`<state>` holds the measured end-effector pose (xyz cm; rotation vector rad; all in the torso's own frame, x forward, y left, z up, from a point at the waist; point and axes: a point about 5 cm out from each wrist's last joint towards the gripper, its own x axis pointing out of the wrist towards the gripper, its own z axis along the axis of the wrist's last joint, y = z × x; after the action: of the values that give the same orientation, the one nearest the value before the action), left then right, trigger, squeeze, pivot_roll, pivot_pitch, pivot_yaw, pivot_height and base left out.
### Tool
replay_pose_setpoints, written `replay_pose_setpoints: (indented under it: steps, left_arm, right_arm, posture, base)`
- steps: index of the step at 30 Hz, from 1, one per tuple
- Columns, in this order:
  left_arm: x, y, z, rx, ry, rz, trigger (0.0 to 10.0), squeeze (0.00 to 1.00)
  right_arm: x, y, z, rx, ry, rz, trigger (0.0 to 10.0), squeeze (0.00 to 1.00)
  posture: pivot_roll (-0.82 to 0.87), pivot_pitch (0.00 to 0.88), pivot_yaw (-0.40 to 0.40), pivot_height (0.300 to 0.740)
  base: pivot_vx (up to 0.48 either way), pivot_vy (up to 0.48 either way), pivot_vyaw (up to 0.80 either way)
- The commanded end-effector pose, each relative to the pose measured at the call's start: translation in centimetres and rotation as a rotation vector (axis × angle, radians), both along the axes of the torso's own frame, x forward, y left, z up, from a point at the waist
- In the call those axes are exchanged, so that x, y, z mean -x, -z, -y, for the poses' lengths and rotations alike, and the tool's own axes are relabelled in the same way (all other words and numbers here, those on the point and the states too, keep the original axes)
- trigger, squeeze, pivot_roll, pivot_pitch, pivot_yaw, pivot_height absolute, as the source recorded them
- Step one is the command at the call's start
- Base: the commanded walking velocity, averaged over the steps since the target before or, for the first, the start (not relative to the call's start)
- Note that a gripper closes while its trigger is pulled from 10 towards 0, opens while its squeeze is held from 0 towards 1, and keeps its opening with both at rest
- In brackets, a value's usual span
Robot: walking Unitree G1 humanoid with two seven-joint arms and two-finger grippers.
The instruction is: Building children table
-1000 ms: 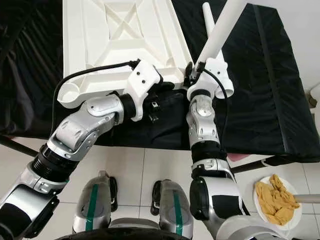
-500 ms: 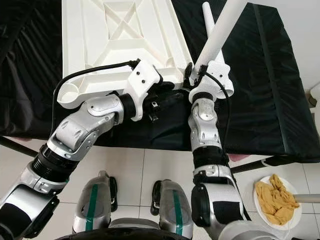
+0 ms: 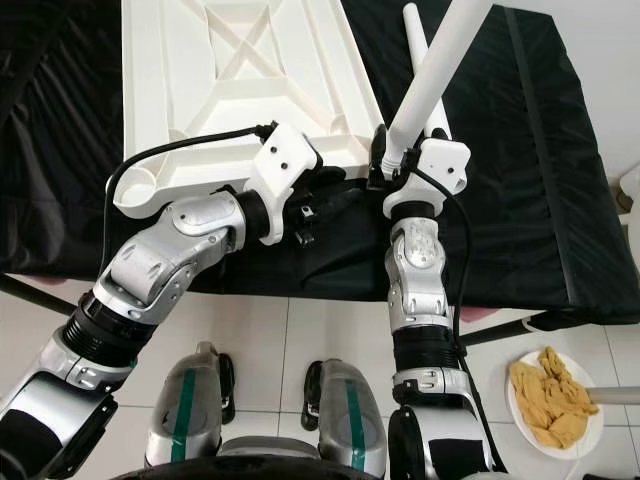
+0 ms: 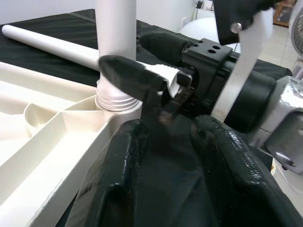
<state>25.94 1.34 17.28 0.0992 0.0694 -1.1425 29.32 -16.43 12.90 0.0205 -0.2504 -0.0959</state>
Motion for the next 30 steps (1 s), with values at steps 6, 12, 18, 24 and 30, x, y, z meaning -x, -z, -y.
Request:
replay_pose_setpoints:
  steps: [6,12,18,24,30]
  left_arm:
    - [0.3,-0.1,0.0,-0.010,0.038,0.001,10.0,0.00]
    - [0.3,-0.1,0.0,-0.010,0.040,-0.003,10.0,0.00]
    - [0.3,-0.2,0.0,-0.011,0.042,-0.006,10.0,0.00]
    - [0.3,-0.2,0.0,-0.010,0.039,-0.011,10.0,0.00]
    - [0.3,-0.2,-0.1,-0.010,0.034,-0.014,10.0,0.00]
  right_arm:
    - [1.7,0.1,0.7,0.022,0.012,-0.013,0.0,0.00]
    - [2.5,0.2,0.8,0.036,-0.012,-0.028,4.4,0.00]
    - [2.7,0.5,0.5,0.018,-0.068,-0.067,10.0,0.00]
    - [2.6,0.8,-0.3,-0.010,-0.145,-0.105,10.0,0.00]
    - [2.7,0.8,-0.4,-0.009,-0.159,-0.111,10.0,0.00]
  posture:
    - [0.03,0.040,-0.068,0.740]
    - [0.02,0.043,-0.065,0.740]
    - [0.02,0.047,-0.061,0.740]
    - [0.03,0.053,-0.065,0.740]
    - [0.03,0.055,-0.067,0.740]
  base:
    - [0.000,0.000,0.00]
    - [0.000,0.000,0.00]
    - [0.000,0.000,0.00]
    - [0.000,0.000,0.00]
    - [0.000,0.000,0.00]
